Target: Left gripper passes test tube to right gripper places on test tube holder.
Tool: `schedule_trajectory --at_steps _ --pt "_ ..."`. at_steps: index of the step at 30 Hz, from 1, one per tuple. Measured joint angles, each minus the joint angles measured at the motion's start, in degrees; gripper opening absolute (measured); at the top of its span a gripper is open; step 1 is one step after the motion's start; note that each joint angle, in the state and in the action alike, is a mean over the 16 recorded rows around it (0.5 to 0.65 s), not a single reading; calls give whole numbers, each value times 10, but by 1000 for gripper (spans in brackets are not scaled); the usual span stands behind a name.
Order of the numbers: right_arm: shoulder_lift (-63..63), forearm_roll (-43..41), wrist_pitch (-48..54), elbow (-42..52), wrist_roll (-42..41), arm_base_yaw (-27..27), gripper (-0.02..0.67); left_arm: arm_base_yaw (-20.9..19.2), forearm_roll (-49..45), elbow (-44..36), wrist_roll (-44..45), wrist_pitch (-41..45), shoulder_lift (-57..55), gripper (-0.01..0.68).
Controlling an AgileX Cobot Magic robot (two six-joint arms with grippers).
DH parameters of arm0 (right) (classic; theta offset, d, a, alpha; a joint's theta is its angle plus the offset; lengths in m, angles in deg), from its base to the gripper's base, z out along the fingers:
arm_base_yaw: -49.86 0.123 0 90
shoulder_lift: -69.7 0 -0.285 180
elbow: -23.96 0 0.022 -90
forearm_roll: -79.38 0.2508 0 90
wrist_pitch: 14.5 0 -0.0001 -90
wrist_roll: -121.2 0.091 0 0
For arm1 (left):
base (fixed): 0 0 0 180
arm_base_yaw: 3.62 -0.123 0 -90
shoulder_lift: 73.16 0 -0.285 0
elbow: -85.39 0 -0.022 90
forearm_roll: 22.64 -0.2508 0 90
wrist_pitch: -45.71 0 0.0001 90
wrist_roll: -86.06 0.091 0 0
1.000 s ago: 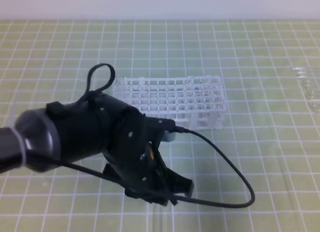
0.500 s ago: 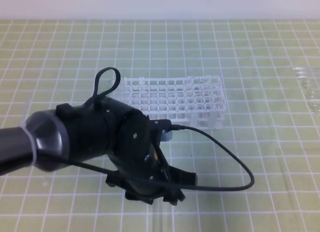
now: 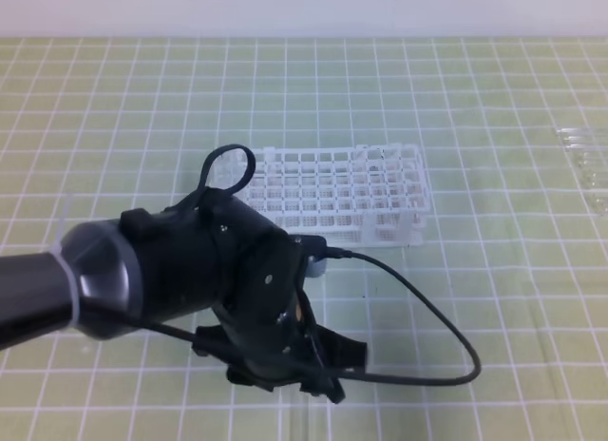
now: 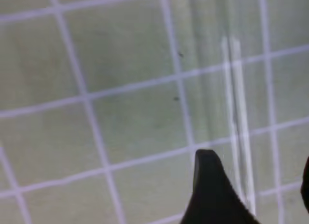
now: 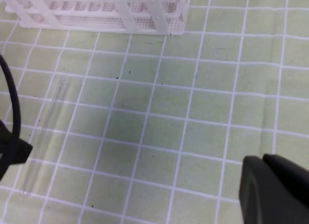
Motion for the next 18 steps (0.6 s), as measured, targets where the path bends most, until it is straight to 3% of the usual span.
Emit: schedule_trajectory --at_steps 13,18 --pt "0 7 0 0 0 0 -16 4 -27 18 -9 -5 -13 359" --pt "0 8 1 0 0 0 -16 7 -37 54 -6 35 -34 357"
